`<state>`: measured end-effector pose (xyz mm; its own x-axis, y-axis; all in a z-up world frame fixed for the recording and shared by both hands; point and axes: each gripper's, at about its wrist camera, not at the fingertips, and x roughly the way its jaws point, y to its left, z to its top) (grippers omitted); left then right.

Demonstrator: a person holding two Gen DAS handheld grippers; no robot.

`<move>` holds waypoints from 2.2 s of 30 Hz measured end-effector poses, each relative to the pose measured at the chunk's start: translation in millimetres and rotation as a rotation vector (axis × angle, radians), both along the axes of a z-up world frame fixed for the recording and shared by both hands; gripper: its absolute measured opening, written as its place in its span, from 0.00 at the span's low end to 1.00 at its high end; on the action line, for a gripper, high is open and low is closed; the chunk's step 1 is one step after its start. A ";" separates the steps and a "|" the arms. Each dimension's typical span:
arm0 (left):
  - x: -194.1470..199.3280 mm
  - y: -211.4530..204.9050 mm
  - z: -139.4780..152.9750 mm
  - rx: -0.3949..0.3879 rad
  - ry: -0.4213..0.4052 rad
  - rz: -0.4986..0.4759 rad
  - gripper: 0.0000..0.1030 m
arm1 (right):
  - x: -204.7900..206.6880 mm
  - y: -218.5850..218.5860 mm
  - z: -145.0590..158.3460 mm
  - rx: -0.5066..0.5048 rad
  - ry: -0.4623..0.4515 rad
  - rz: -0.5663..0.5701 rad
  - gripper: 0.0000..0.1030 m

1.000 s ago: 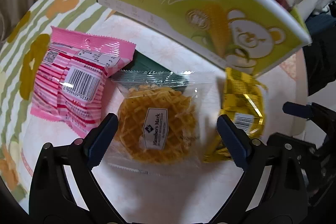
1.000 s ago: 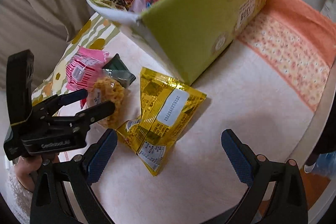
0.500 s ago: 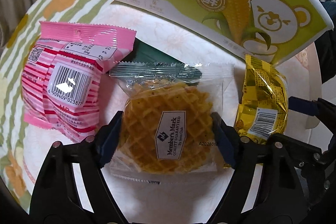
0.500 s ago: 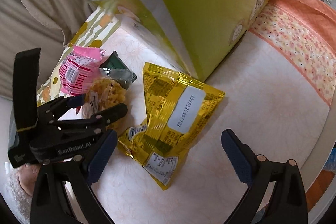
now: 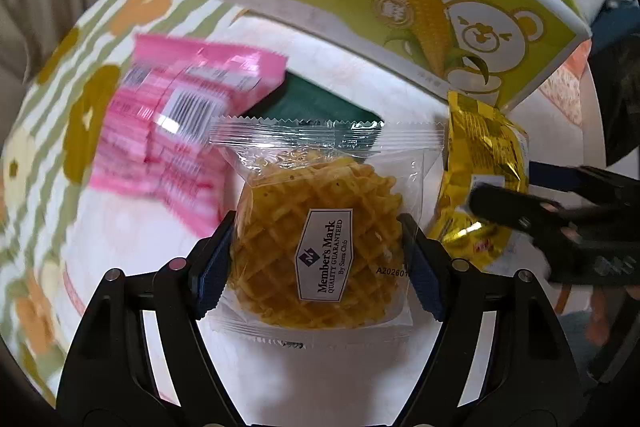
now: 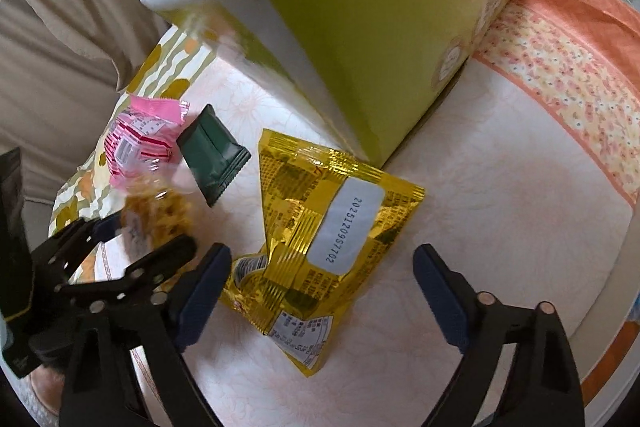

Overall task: Organize snacks
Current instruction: 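Grasp the waffle packet with the left tool while the right tool grasps the gold bag, then carry the waffle and gold bag over the box and release them inside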

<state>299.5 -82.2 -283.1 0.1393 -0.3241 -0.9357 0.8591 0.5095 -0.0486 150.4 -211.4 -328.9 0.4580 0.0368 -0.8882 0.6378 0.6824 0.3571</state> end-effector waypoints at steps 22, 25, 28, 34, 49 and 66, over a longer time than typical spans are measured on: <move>13.6 89.0 61.8 -0.118 0.008 0.323 0.72 | 31.1 49.5 65.5 -0.148 -0.142 0.324 0.48; 17.6 88.5 85.8 -0.158 -0.018 0.338 0.72 | 30.8 47.6 101.5 -0.159 -0.204 0.368 0.48; 17.3 78.9 112.5 -0.189 -0.060 0.345 0.72 | 29.0 37.4 129.2 -0.162 -0.260 0.396 0.48; 16.0 44.6 156.6 -0.235 -0.121 0.368 0.72 | 24.4 -8.7 180.6 -0.171 -0.352 0.447 0.48; 22.7 -104.5 180.7 -0.290 -0.122 0.532 0.72 | 49.9 -190.6 215.6 -0.198 -0.363 0.572 0.48; 52.3 -203.2 156.7 -0.246 -0.064 0.579 0.72 | 69.5 -254.9 174.3 -0.112 -0.278 0.651 0.48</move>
<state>351.8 -285.4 -126.4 0.4098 -0.3841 -0.8274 0.4528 0.8730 -0.1811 219.9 -466.4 -154.6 0.5840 0.2947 -0.7564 -0.0153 0.9356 0.3528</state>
